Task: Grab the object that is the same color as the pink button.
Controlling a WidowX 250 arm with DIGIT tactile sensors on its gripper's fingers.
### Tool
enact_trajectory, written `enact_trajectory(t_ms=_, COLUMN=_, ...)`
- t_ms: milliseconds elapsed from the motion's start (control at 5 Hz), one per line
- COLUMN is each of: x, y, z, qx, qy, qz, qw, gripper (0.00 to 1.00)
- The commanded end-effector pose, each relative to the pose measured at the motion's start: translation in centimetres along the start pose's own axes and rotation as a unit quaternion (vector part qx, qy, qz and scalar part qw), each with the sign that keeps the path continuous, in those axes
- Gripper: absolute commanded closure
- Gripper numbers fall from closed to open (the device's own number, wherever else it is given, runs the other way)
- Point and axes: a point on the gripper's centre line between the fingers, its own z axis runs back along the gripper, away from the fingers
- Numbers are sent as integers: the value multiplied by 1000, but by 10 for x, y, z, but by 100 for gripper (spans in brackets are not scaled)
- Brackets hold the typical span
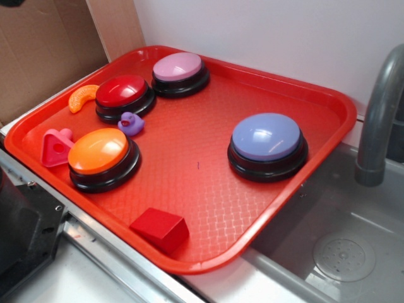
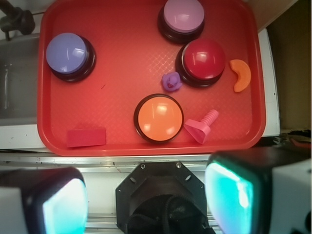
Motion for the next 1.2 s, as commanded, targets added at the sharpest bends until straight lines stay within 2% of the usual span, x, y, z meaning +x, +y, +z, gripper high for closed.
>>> enact_trajectory(t_ms=0, x=0, y=0, z=0, qx=0, qy=0, qz=0, qw=1000, gripper=0)
enact_trajectory(t_ms=200, x=4, y=11, z=-17, qx=4, qy=-19, qz=66, qw=998, gripper=0)
enact_trajectory(t_ms=400, x=11, y=37, z=-50, qx=15, qy=-26, qz=168, qw=985, gripper=0)
enact_trajectory(t_ms=600, x=11, y=73, z=-85, qx=13, qy=-21, qz=247, qw=969, gripper=0)
enact_trajectory(t_ms=800, x=12, y=96, z=-126, qx=12, qy=-15, qz=307, qw=951, gripper=0)
enact_trajectory(t_ms=1000, x=10, y=105, z=-156, qx=11, qy=-29, qz=369, qw=929, gripper=0)
